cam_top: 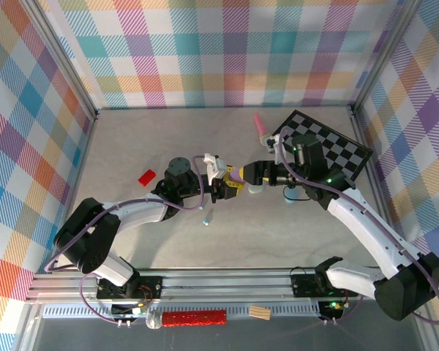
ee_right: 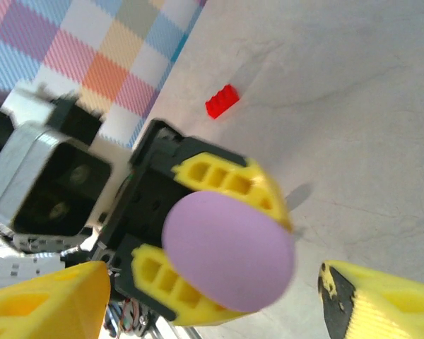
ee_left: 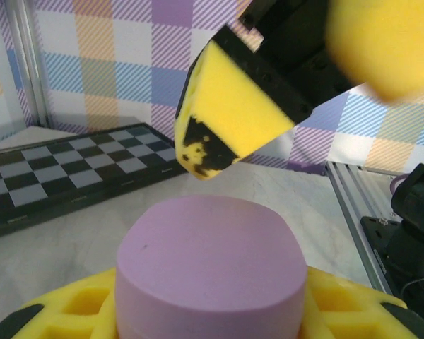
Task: Insert the wireless bluetooth earbuds into the charging case
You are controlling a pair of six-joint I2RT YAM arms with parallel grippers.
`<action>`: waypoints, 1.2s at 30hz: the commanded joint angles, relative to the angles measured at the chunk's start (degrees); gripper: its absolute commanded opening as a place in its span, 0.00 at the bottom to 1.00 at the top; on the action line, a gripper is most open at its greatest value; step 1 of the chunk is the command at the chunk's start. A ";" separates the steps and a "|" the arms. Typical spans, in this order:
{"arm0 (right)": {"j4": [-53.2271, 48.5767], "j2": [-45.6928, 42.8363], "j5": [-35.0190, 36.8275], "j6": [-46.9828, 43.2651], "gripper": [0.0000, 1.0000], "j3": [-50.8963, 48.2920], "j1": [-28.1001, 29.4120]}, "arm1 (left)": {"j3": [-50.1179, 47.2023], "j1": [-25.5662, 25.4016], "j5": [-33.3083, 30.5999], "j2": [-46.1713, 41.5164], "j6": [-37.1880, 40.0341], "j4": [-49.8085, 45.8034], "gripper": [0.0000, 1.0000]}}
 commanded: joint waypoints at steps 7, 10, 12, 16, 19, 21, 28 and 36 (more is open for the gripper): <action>20.81 4.66 -21.51 25.56 0.76 -4.71 -4.41 | -0.73 -0.87 -1.45 0.78 -3.72 15.43 0.40; 25.63 5.58 -23.98 28.25 0.75 -5.26 -4.51 | 0.39 -0.87 -1.83 2.30 -3.72 16.57 0.40; 29.20 6.21 -25.32 30.86 0.68 -5.69 -4.63 | 0.69 -0.86 -1.84 3.10 -3.73 17.56 0.40; 36.65 7.55 -27.54 36.53 0.54 -6.66 -4.77 | 0.43 -0.79 -3.65 3.42 -2.22 17.70 0.40; 36.87 7.91 -27.32 37.04 0.44 -6.75 -4.95 | 0.67 -0.82 -3.68 3.39 -1.64 17.12 0.40; 37.16 8.22 -27.40 37.11 0.36 -6.90 -5.04 | 0.79 -0.78 -3.60 3.44 -1.77 17.12 0.40; 36.86 8.70 -25.44 36.61 0.13 -8.30 -5.79 | 1.24 -0.78 -3.10 3.57 -1.83 16.42 0.43; 36.72 8.59 -21.54 35.45 0.13 -11.91 -10.28 | 0.27 -0.78 -4.78 1.70 -0.95 13.43 0.96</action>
